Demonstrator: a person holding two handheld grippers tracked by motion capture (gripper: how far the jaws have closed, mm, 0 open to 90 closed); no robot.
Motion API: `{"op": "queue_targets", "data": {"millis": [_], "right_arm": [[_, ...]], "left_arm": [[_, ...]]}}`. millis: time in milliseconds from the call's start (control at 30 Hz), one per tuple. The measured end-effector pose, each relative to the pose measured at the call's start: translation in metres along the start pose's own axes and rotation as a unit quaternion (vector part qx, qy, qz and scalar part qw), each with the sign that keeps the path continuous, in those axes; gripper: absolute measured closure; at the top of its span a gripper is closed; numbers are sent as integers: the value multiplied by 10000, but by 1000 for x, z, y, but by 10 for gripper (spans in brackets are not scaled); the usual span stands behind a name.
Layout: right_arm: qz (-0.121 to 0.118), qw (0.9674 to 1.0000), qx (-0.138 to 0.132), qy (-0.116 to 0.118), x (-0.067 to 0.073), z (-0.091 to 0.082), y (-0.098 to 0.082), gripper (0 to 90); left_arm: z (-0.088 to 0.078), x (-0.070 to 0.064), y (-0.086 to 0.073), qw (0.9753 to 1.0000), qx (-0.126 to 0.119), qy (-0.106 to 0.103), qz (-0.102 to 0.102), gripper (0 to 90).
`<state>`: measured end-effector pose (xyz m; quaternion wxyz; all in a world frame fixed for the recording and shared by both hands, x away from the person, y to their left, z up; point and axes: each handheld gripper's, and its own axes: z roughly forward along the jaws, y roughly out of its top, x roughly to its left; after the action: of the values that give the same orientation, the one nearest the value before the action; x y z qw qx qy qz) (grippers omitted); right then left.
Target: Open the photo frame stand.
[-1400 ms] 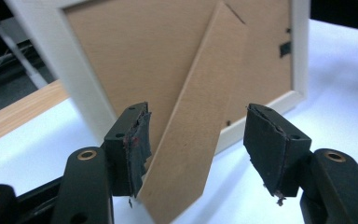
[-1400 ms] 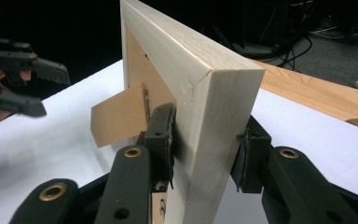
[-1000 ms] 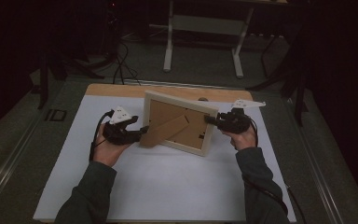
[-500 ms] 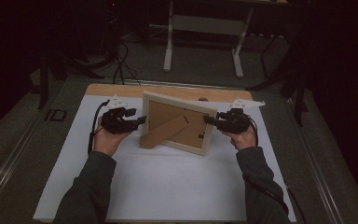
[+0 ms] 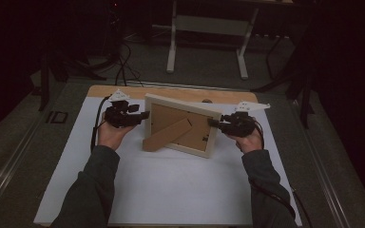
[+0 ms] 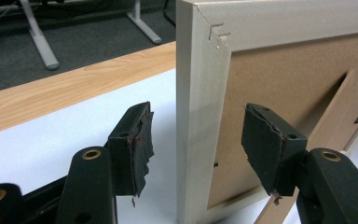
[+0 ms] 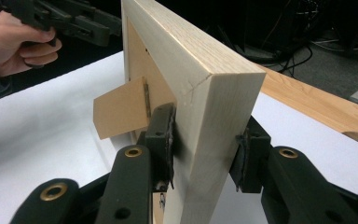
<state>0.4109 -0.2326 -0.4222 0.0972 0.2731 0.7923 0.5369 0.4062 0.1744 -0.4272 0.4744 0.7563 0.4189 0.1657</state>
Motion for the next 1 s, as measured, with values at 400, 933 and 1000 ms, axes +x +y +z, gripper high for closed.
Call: {"op": "queue_targets", "data": {"millis": [400,933,1000], "right_arm": [[-263,9996,68,61,4,-2,2,648],[-416,9990,118,91,4,-3,1,648],[-428,9990,115,89,4,-3,0,648]], "left_arm": [[10,-2,7,9994,2,-290,188,406],[18,-10,8,9984,135,-410,371,419],[17,-10,9,9984,149,-406,376,420]]}}
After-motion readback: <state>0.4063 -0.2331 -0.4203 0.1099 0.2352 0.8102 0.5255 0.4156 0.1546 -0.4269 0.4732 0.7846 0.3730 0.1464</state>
